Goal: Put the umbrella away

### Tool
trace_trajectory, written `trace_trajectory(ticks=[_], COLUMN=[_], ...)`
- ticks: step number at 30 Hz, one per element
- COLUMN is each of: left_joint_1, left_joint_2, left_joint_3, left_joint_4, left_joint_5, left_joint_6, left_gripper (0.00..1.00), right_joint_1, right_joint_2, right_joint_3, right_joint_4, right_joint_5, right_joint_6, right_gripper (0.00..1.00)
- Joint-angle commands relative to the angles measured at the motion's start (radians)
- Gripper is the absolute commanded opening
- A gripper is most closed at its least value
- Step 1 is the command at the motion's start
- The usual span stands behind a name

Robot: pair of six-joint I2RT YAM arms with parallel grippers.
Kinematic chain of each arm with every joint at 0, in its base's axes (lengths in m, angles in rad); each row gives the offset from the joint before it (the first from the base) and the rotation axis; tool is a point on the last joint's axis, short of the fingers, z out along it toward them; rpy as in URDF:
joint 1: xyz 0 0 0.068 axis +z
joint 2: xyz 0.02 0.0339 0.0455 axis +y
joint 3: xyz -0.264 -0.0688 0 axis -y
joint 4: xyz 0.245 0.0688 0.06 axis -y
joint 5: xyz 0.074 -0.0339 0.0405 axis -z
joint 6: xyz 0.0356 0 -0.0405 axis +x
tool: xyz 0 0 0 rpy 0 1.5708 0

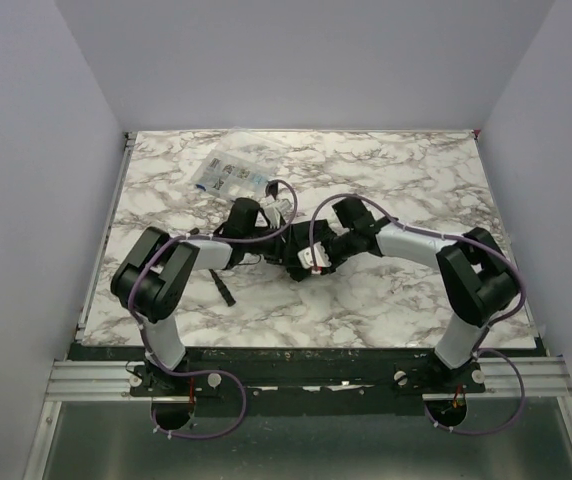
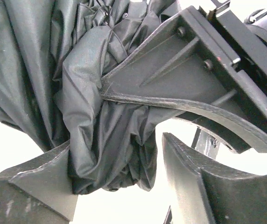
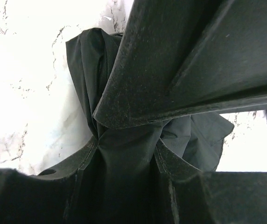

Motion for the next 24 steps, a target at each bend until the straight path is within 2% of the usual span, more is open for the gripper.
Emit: trace_trajectory(ticks=[1,5,7,8,11,14,17,20,24], left_joint_1=[0.003,-0.001,0.0,-0.001,0.003,0.008,0.005,-0.065,-0.225], left_joint_2=[-0.14,-0.343,-0.465,-0.523,-0.625,-0.625,-0.548,-0.518,-0.54], left_joint_3=[-0.027,-0.164,-0.266,-0.307,-0.433,-0.526,-0.559,-0.612,-0.578], left_joint_4=[-0.08,-0.024,0.051,0.086,0.209,0.365,0.491,0.639,0.483], left_joint_5=[-0.08,-0.338,-0.433,-0.46,-0.519,-0.479,-0.333,-0.317,-0.404], left_joint_6=[0.025,0.113,0.142,0.157,0.15,0.101,0.076,0.143,0.384], left_gripper=[0.67,0.68,0.82,0.97,0.99,0.98,0.99,0.99,0.99], right_joint_1=[0.0,0.003,0.003,0.002,0.003,0.003,0.001,-0.003,-0.004], right_joint_2=[0.134,0.182,0.191,0.194,0.21,0.231,0.253,0.254,0.309], right_joint_3=[-0.008,0.053,0.07,0.074,0.09,0.098,0.093,0.065,0.082], right_joint_4=[-0.432,-0.572,-0.629,-0.656,-0.726,-0.776,-0.833,-0.851,-0.879], right_joint_5=[0.139,0.147,0.143,0.137,0.122,0.134,0.142,0.145,0.131], right_joint_6=[0.063,0.115,0.134,0.139,0.169,0.212,0.231,0.246,0.277], right_gripper=[0.23,0.2,0.19,0.19,0.18,0.18,0.17,0.17,0.17])
